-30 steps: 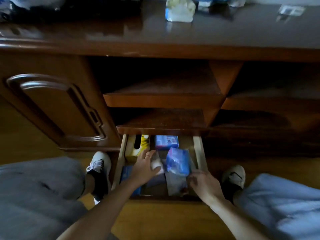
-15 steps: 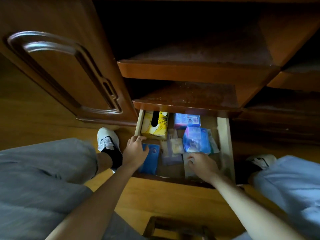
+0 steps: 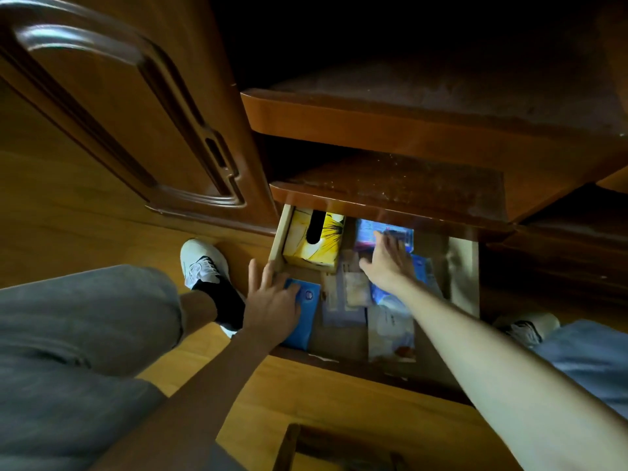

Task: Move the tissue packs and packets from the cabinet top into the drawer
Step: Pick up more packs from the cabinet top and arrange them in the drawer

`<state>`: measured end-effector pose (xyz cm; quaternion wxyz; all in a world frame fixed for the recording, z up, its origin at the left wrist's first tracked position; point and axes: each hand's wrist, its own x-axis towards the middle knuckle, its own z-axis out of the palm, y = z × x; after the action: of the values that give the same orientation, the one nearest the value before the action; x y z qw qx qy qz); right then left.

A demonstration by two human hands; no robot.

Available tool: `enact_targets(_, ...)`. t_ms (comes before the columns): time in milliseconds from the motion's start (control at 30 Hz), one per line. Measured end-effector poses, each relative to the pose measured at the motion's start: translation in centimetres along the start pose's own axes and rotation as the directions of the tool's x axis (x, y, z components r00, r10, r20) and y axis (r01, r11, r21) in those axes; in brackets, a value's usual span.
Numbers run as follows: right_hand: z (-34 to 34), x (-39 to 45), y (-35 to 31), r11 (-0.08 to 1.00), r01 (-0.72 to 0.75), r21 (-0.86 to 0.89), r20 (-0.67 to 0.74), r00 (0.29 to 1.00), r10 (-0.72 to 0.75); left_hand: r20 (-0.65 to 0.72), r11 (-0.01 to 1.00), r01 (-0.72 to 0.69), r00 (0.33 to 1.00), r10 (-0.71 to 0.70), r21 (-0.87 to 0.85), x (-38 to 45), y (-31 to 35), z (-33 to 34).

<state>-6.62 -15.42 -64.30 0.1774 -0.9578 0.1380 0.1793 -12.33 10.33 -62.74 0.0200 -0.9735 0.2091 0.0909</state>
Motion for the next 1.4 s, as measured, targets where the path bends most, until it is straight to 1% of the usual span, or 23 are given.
enact_targets(33,0.2,0.4,-0.7,0.998,0.004,0.057,-0.024,1.000,-0.002,-0.052,0.999,0.009,0.999,-0.011,-0.041,0.7,0.3,-0.2)
enact_targets(67,0.5,0.7,-1.7,0.988,-0.001,0.155,-0.023,1.000,0.005,-0.091,0.997,0.020,0.995,-0.027,-0.078,1.3,0.5,-0.4)
enact_targets(100,0.9,0.9,-3.0,0.964,-0.030,0.265,0.004,1.000,0.030,-0.111,0.994,0.035,0.993,-0.047,-0.107,2.0,0.5,-0.6)
enact_targets(133,1.3,1.2,-4.5,0.934,-0.088,0.348,0.046,0.996,0.077,-0.110,0.990,0.051,0.992,-0.065,-0.128,2.4,0.5,-0.6)
enact_targets(167,1.7,1.5,-5.8,0.910,-0.150,0.387,0.075,0.989,0.131,-0.095,0.987,0.065,0.992,-0.080,-0.150,2.7,0.4,-0.5)
enact_targets(233,2.3,2.1,-7.9,0.889,-0.259,0.378,0.109,0.966,0.235,-0.060,0.977,0.076,0.994,-0.090,-0.200,2.7,-0.3,0.0)
enact_targets(300,2.9,2.4,-9.1,0.841,-0.390,0.375,0.200,0.920,0.337,-0.053,0.972,0.048,0.997,-0.062,-0.230,2.2,-0.9,0.6)
enact_targets(333,3.3,2.4,-9.1,0.818,-0.439,0.372,0.252,0.896,0.366,-0.061,0.970,0.029,0.997,-0.045,-0.240,2.0,-1.1,0.8)
enact_targets(367,3.4,2.4,-9.0,0.806,-0.459,0.374,0.280,0.884,0.374,-0.068,0.969,0.013,0.997,-0.030,-0.246,1.8,-1.2,1.0)
enact_targets(400,3.3,2.5,-8.6,0.806,-0.455,0.380,0.277,0.887,0.370,-0.072,0.969,-0.001,0.997,-0.018,-0.248,1.6,-1.1,1.1)
enact_targets(467,2.8,2.7,-7.5,0.827,-0.401,0.394,0.215,0.915,0.341,-0.075,0.969,-0.012,0.997,-0.007,-0.245,1.5,-1.0,1.3)
enact_targets(533,1.9,2.5,-5.7,0.838,-0.386,0.385,0.160,0.922,0.351,-0.052,0.971,0.001,0.999,-0.014,-0.241,1.4,-1.0,1.3)
enact_targets(667,1.0,1.3,-0.5,0.845,-0.433,0.313,0.073,0.898,0.433,-0.057,0.981,0.041,0.997,-0.053,-0.191,1.7,-0.3,1.4)
enact_targets(767,0.8,0.5,1.7,0.835,-0.453,0.313,0.015,0.881,0.472,-0.071,0.984,0.046,0.996,-0.060,-0.172,1.9,0.5,1.8)
enact_targets(900,0.8,1.3,-0.7,0.825,-0.374,0.423,0.006,0.912,0.410,-0.075,0.973,0.067,0.994,-0.086,-0.222,1.9,0.5,2.1)
enact_targets(967,1.5,2.0,-2.8,0.793,-0.370,0.483,0.015,0.910,0.415,-0.075,0.969,0.061,0.994,-0.081,-0.241,1.6,0.1,2.2)
enact_targets(1033,2.5,2.5,-4.6,0.777,-0.372,0.508,0.019,0.907,0.422,-0.080,0.966,0.046,0.994,-0.069,-0.256,1.3,-0.2,2.2)
enact_targets(1133,3.8,2.6,-6.4,0.788,-0.344,0.510,0.023,0.922,0.387,-0.093,0.961,0.028,0.994,-0.056,-0.277,1.1,-0.3,2.2)
enact_targets(1267,4.1,2.9,-7.0,0.829,-0.265,0.493,0.060,0.961,0.271,-0.100,0.960,0.027,0.993,-0.057,-0.280,1.4,0.1,2.5)
enact_targets(1333,3.8,3.2,-7.2,0.841,-0.284,0.459,0.067,0.956,0.286,-0.098,0.959,0.028,0.993,-0.058,-0.283,1.5,0.1,2.5)
enact_targets(1400,3.3,3.6,-7.7,0.836,-0.350,0.422,0.141,0.937,0.321,-0.106,0.953,0.029,0.992,-0.064,-0.301,1.5,0.1,2.5)
